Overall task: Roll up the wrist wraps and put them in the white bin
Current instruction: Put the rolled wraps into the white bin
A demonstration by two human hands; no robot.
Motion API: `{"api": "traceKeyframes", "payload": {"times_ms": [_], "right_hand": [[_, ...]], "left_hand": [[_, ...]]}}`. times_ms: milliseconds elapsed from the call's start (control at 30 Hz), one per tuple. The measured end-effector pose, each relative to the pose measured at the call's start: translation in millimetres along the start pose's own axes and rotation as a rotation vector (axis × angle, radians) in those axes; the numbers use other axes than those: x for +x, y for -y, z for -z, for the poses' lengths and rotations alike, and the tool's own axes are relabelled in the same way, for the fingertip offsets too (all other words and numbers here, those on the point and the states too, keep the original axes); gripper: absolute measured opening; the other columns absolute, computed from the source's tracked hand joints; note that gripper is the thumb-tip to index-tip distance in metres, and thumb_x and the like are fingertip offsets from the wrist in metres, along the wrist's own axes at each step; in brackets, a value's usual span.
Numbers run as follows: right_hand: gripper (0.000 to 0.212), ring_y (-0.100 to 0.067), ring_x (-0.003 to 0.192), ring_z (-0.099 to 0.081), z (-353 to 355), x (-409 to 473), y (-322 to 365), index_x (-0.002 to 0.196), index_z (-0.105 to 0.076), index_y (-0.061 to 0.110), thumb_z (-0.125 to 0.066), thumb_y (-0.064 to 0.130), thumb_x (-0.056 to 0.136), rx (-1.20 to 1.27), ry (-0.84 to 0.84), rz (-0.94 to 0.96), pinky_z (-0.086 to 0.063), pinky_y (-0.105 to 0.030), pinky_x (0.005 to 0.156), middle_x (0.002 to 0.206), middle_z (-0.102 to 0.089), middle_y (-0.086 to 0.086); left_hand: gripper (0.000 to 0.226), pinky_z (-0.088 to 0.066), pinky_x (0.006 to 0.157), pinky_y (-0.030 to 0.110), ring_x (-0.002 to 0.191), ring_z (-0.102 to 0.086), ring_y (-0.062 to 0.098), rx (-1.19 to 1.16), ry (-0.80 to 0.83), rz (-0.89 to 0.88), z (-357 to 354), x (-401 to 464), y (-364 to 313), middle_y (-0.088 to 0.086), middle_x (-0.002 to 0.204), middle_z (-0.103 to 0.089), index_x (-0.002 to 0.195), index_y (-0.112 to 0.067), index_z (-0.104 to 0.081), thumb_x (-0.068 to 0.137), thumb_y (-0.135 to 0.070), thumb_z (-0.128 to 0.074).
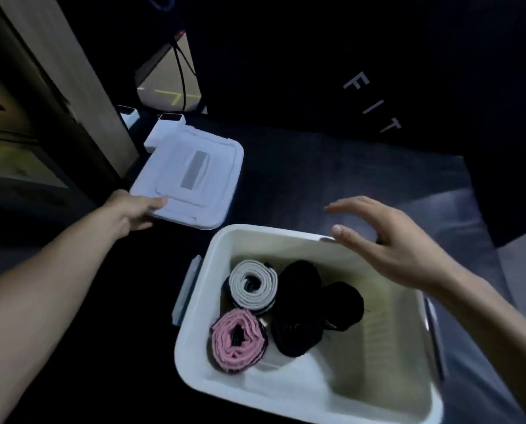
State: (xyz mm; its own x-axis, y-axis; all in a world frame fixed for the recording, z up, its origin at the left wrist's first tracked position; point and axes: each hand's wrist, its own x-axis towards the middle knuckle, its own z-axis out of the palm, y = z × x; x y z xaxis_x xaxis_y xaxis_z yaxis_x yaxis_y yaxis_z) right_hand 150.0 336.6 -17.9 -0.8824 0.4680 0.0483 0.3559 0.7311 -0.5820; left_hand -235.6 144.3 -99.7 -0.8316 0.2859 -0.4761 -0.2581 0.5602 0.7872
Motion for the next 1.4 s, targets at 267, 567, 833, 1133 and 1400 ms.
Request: {"api": "traceKeyframes", "payload": {"times_ms": [267, 567, 833, 1133, 1400], "right_hand": [[0.031, 0.004, 0.121, -0.057, 52.7, -14.5, 41.4, 0.132, -0.062, 0.032, -0.056, 0.038, 0.102, 0.346, -0.116, -0.253, -0.047, -0.025, 0.103, 0.129, -0.064, 0.017], [0.036, -0.012, 0.111, -0.067, 70.9, -64.9, 82.4, 0.139, -0.055, 0.037, -0.044, 0.046, 0.105, 0.844, -0.218, -0.692, -0.056, -0.04, 0.091, 0.124, -0.066, 0.013], [0.051, 0.002, 0.081, -0.069, 43.2, -127.1, 64.7, 0.119, -0.062, 0.041, -0.075, 0.006, 0.084, 0.425, -0.131, -0.834, -0.061, -0.026, 0.073, 0.097, -0.072, 0.011], [0.036, -0.008, 0.081, -0.068, 40.4, -91.7, 45.6, 0.118, -0.067, 0.027, -0.07, 0.013, 0.085, 0.29, -0.076, -0.833, -0.049, -0.025, 0.07, 0.088, -0.067, 0.014], [0.031, -0.012, 0.083, -0.066, 39.1, -83.1, 36.8, 0.113, -0.067, 0.026, -0.072, 0.017, 0.084, 0.254, -0.039, -0.853, -0.05, -0.027, 0.07, 0.088, -0.068, 0.011]], "left_hand": [[0.025, -0.059, 0.061, 0.017, 0.072, -0.071, 0.0, -0.284, -0.07, -0.417, 75.3, -131.3, -96.6, -0.012, 0.081, -0.075, 0.097, -0.022, -0.051, 0.097, -0.003, -0.066], [0.028, -0.061, 0.073, 0.027, 0.084, -0.075, 0.021, -0.066, 0.499, -0.214, 56.5, -225.3, -84.9, 0.015, 0.098, -0.078, 0.122, -0.014, -0.063, 0.095, -0.016, -0.07], [0.04, -0.057, 0.081, 0.029, 0.09, -0.07, 0.006, 0.27, 0.215, -0.146, -5.7, -244.4, -26.8, -0.012, 0.102, -0.071, 0.129, -0.02, -0.065, 0.09, -0.02, -0.078], [0.036, -0.057, 0.088, 0.037, 0.089, -0.065, 0.014, 0.488, 0.111, -0.288, -19.2, -233.7, -21.7, -0.001, 0.104, -0.062, 0.123, -0.02, -0.072, 0.088, -0.018, -0.079], [0.035, -0.059, 0.077, 0.037, 0.08, -0.065, 0.014, 0.565, 0.15, -0.279, -16.7, -219.2, -18.9, -0.006, 0.091, -0.064, 0.117, -0.026, -0.073, 0.084, -0.032, -0.083]]}}
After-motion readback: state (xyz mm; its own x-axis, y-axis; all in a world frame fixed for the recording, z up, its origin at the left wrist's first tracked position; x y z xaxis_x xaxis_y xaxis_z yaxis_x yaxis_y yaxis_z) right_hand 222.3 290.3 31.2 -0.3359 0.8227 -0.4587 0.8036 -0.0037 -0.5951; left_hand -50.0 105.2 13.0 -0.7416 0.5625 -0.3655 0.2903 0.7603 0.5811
